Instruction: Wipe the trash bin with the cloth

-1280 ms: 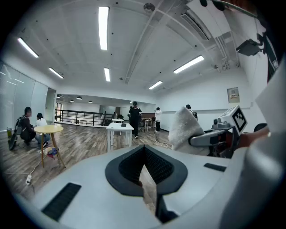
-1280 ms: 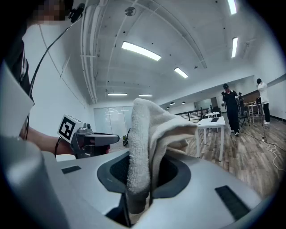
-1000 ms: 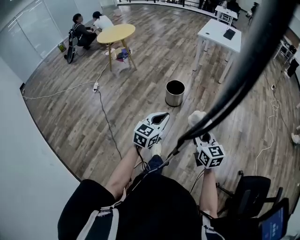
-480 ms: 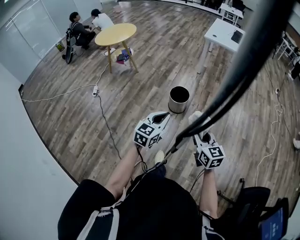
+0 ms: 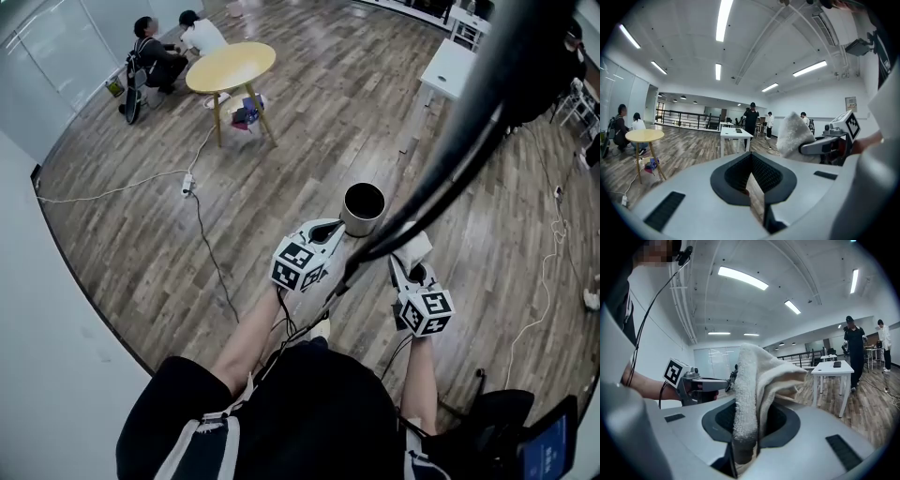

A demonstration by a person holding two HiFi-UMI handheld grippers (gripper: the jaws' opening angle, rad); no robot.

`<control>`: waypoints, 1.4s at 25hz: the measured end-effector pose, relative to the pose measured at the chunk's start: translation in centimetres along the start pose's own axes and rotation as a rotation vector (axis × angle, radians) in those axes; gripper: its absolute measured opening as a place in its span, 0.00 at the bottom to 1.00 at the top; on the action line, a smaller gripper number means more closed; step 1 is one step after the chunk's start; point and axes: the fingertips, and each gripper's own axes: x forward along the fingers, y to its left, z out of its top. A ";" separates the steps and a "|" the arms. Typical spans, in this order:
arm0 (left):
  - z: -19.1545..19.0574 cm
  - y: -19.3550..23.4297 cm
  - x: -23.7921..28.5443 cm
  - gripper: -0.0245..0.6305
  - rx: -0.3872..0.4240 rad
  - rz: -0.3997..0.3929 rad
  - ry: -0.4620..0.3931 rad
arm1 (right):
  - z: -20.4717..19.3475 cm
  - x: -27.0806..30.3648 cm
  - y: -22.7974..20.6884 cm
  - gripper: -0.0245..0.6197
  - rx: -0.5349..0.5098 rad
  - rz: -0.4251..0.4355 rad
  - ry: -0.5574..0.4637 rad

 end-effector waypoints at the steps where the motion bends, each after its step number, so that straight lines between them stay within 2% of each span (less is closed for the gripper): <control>1: -0.1 0.7 0.2 0.03 0.001 0.000 0.003 | 0.1 0.6 0.0 0.18 -0.004 -0.001 0.001; 8: -0.3 4.6 1.5 0.03 -0.027 0.021 0.005 | 0.2 4.2 -0.7 0.18 -0.008 0.014 0.037; 16: -2.0 5.9 4.0 0.03 -0.062 0.044 0.049 | -0.5 6.3 -2.8 0.18 0.017 0.041 0.057; 23: -1.7 6.3 8.8 0.03 -0.074 0.111 0.074 | -1.5 8.0 -8.5 0.18 0.060 0.086 0.071; 27: -1.7 6.1 11.6 0.03 -0.035 0.153 0.098 | -1.7 8.4 -11.6 0.18 0.069 0.117 0.078; 35: -3.3 6.0 13.9 0.03 -0.050 0.202 0.117 | -3.4 9.3 -15.0 0.18 0.099 0.157 0.116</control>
